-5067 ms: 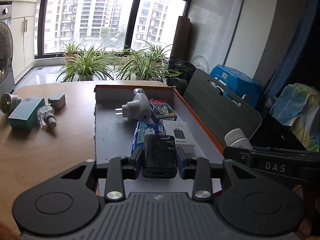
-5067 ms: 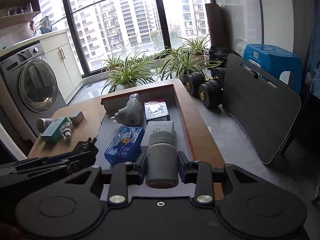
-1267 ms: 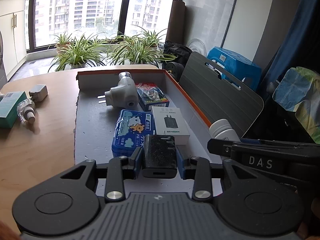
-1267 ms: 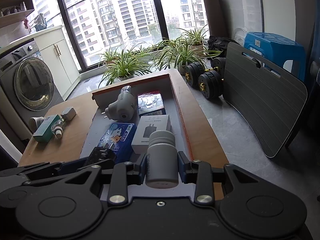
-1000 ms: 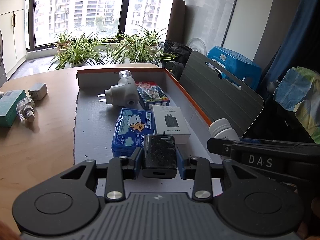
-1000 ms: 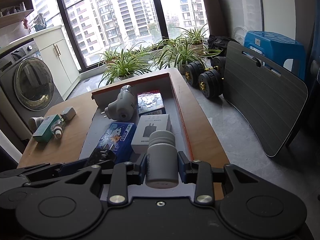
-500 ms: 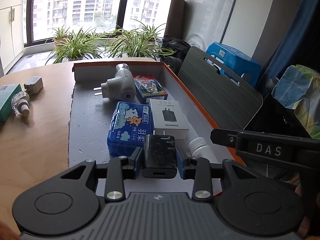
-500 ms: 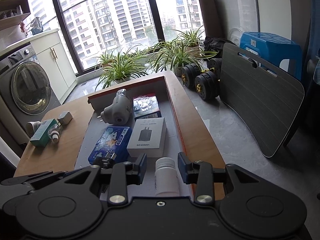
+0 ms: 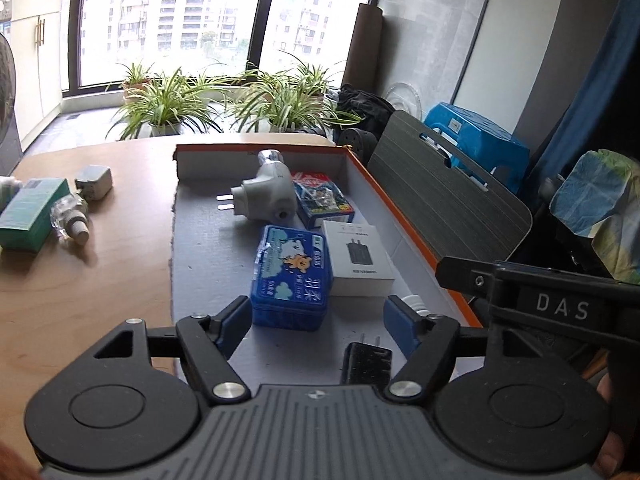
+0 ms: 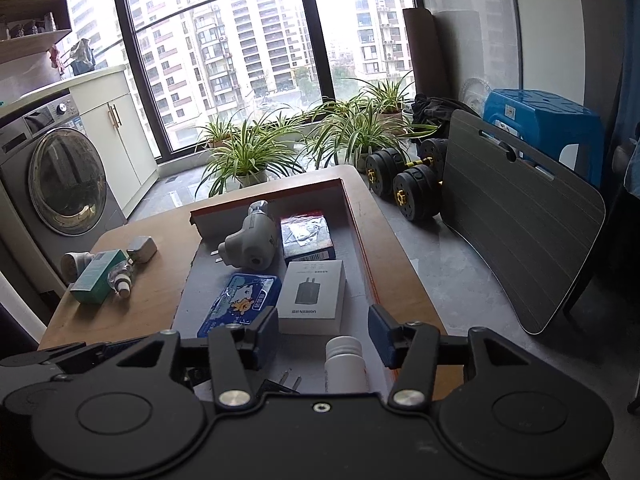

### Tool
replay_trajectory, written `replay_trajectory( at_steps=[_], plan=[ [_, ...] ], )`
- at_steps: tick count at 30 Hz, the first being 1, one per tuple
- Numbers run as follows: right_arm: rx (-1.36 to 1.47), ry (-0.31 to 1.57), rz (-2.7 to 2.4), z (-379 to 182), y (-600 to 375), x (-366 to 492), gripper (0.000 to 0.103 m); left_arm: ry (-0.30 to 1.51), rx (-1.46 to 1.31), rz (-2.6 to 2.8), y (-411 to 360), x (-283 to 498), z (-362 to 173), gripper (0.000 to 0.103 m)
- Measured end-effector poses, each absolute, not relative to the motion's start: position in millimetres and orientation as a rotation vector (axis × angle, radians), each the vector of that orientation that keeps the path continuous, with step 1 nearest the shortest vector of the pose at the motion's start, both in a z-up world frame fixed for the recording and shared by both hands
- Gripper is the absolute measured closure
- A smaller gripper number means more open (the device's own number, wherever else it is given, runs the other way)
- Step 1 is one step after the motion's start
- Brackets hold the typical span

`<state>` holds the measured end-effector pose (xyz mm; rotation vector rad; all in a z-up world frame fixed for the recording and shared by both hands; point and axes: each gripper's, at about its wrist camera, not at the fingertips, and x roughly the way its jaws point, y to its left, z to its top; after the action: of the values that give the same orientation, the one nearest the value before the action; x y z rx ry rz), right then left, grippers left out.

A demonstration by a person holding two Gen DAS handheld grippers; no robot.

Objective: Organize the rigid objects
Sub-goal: 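Open the left tool on the adapter while the right tool releases the pill bottle in the tray, then withdraw both tools from the tray and move the left tool toward the teal bandage box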

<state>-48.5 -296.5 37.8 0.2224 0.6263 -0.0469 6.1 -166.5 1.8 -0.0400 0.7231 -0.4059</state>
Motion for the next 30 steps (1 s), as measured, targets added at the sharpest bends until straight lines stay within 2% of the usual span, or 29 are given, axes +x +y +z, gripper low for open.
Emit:
replay_trajectory(
  at_steps=[3, 17, 30],
  plan=[
    [0.207, 0.622, -0.027, 42.9, -282.6, -45.8, 0.025, 0.722, -0.036, -0.353, -148.8, 7.8, 7.7, 0.022],
    [0.093, 0.648, 0.132, 57.6, -199.8, -23.4, 0.023, 0.697, -0.088, -0.167, -58.4, 9.9, 23.4, 0.015],
    [0.021, 0.690, 0.245, 51.4, -138.8, 6.3, 0.022, 0.711, -0.138, -0.051, 4.6, 24.8, 15.0, 0.014]
  ],
)
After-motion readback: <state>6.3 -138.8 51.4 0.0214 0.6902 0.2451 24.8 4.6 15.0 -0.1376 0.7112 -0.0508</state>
